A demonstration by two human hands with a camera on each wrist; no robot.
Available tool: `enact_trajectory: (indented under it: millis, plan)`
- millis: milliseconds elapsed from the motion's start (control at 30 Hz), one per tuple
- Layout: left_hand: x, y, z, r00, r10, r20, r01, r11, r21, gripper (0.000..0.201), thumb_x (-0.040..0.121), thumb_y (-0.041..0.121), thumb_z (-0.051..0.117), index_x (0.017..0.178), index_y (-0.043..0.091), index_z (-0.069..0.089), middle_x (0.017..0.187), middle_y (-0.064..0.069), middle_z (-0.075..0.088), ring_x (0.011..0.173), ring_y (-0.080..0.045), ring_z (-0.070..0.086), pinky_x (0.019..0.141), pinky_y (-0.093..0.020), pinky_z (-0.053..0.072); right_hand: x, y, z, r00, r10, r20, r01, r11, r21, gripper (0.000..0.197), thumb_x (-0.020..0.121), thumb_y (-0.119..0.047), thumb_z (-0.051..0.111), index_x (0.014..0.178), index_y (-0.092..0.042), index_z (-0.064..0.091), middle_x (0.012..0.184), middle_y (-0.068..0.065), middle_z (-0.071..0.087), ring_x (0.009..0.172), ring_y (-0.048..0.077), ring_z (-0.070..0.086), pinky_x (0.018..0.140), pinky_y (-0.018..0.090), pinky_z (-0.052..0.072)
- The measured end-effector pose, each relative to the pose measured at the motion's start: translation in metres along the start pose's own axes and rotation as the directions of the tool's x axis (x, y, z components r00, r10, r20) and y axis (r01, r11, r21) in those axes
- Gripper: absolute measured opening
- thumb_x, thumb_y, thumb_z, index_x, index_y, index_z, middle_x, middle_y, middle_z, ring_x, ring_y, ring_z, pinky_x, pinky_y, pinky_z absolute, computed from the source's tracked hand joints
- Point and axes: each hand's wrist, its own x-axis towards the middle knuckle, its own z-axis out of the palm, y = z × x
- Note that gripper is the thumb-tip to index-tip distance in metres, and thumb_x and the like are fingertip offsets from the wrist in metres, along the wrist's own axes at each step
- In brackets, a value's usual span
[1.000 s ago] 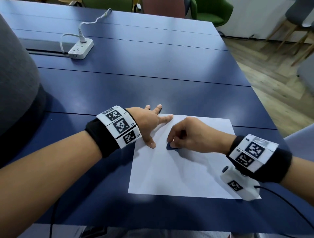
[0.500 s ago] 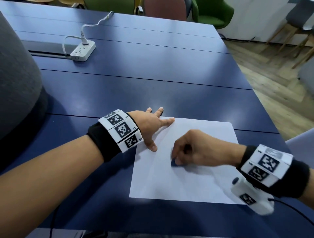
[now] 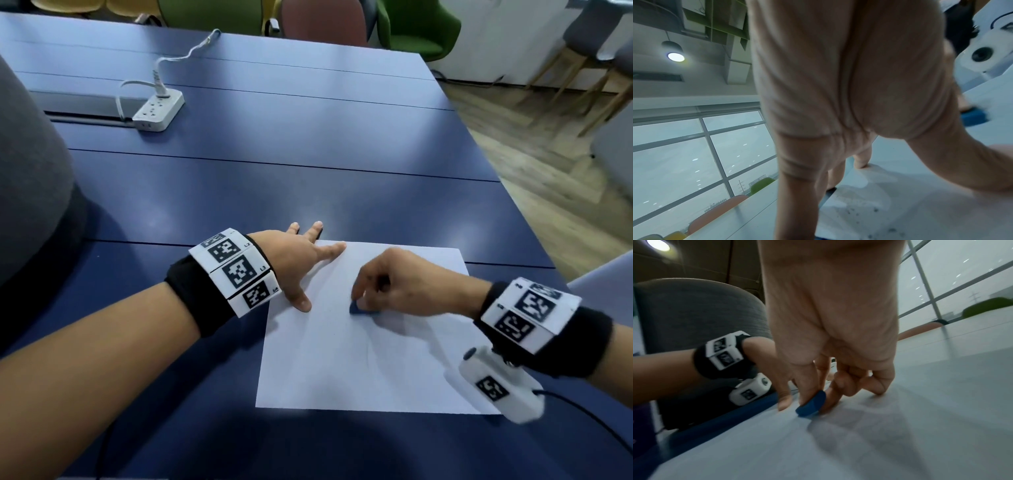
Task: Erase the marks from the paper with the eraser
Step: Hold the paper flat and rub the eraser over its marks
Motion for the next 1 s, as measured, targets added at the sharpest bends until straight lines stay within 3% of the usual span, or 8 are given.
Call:
enact_trajectory:
  millis: [67, 133, 300, 467, 667, 767, 867, 1000]
  plan:
    - [-0.001, 0.000, 0.000, 1.000, 0.006, 0.002, -0.006, 1.000, -0.005, 0.118, 0.075, 0.045, 0.079, 0.150, 0.045, -0.013, 0.161, -0.003, -0.022, 0.148, -0.036, -0.005, 0.108, -0.058, 0.032, 0.009, 0.006, -0.010, 0.988, 0.064, -0.141, -0.064, 0.998, 0.007, 0.003, 0.079, -0.023, 0.073, 0.080, -0.020, 0.072, 0.061, -0.006, 0.064, 0.049, 0.001, 0.051, 0.049, 0.010, 0.038]
    - [0.000, -0.001, 0.000, 1.000, 0.009, 0.000, -0.009, 1.000, -0.010, 0.118, 0.075, 0.044, 0.079, 0.149, 0.045, -0.013, 0.161, -0.002, -0.021, 0.148, -0.036, -0.006, 0.108, -0.058, 0.032, 0.007, 0.008, -0.009, 0.980, 0.077, -0.185, -0.068, 0.996, 0.055, 0.003, 0.080, -0.022, 0.072, 0.079, -0.018, 0.070, 0.063, -0.003, 0.066, 0.048, 0.001, 0.051, 0.050, 0.010, 0.039]
    - [0.002, -0.001, 0.000, 1.000, -0.001, 0.012, 0.001, 1.000, 0.003, 0.120, 0.074, 0.045, 0.080, 0.148, 0.048, -0.015, 0.160, -0.003, -0.023, 0.148, -0.036, -0.005, 0.107, -0.059, 0.033, -0.016, -0.009, 0.010, 0.991, -0.032, 0.132, 0.029, 0.999, 0.023, 0.002, 0.078, -0.024, 0.073, 0.078, -0.023, 0.071, 0.063, -0.007, 0.065, 0.052, 0.004, 0.050, 0.054, 0.020, 0.043]
    - [0.000, 0.000, 0.000, 1.000, 0.000, 0.008, 0.000, 1.000, -0.002, 0.119, 0.075, 0.046, 0.078, 0.150, 0.044, -0.014, 0.160, -0.001, -0.022, 0.148, -0.035, -0.006, 0.109, -0.057, 0.032, 0.003, 0.001, -0.005, 0.990, 0.057, -0.131, -0.057, 0.998, 0.006, 0.005, 0.080, -0.025, 0.073, 0.077, -0.022, 0.069, 0.058, -0.008, 0.060, 0.046, 0.002, 0.049, 0.048, 0.010, 0.035]
    - [0.002, 0.001, 0.000, 1.000, -0.010, 0.022, 0.010, 1.000, 0.001, 0.119, 0.075, 0.044, 0.079, 0.147, 0.048, -0.016, 0.160, -0.002, -0.024, 0.148, -0.036, -0.007, 0.108, -0.058, 0.032, -0.015, -0.010, 0.008, 0.995, -0.018, 0.100, 0.017, 1.000, 0.009, 0.004, 0.078, -0.025, 0.073, 0.080, -0.022, 0.071, 0.060, -0.008, 0.061, 0.051, 0.004, 0.049, 0.054, 0.021, 0.043]
    - [0.003, 0.000, 0.001, 1.000, -0.011, 0.016, 0.011, 1.000, 0.010, 0.119, 0.075, 0.045, 0.079, 0.147, 0.049, -0.016, 0.160, -0.002, -0.024, 0.148, -0.035, -0.006, 0.107, -0.057, 0.033, 0.009, -0.001, -0.009, 0.991, 0.065, -0.121, -0.066, 0.998, -0.006, 0.006, 0.079, -0.025, 0.074, 0.078, -0.021, 0.070, 0.057, -0.009, 0.058, 0.046, 0.000, 0.049, 0.046, 0.008, 0.034]
    - [0.003, 0.001, 0.000, 1.000, -0.014, 0.020, 0.014, 1.000, 0.006, 0.119, 0.075, 0.044, 0.079, 0.147, 0.050, -0.016, 0.160, -0.001, -0.024, 0.149, -0.034, -0.006, 0.107, -0.057, 0.033, 0.020, 0.009, -0.015, 0.951, 0.189, -0.245, -0.151, 0.975, 0.166, 0.009, 0.080, -0.022, 0.073, 0.081, -0.014, 0.071, 0.060, -0.007, 0.062, 0.045, -0.001, 0.051, 0.042, 0.008, 0.035]
    - [0.003, 0.000, 0.000, 1.000, -0.014, 0.022, 0.015, 1.000, -0.007, 0.119, 0.075, 0.043, 0.079, 0.147, 0.049, -0.015, 0.159, -0.001, -0.025, 0.148, -0.034, -0.007, 0.108, -0.057, 0.032, 0.005, -0.014, 0.007, 0.999, 0.020, -0.031, -0.017, 0.996, 0.086, 0.004, 0.078, -0.017, 0.074, 0.078, -0.015, 0.072, 0.053, -0.010, 0.057, 0.045, 0.001, 0.048, 0.047, 0.010, 0.035]
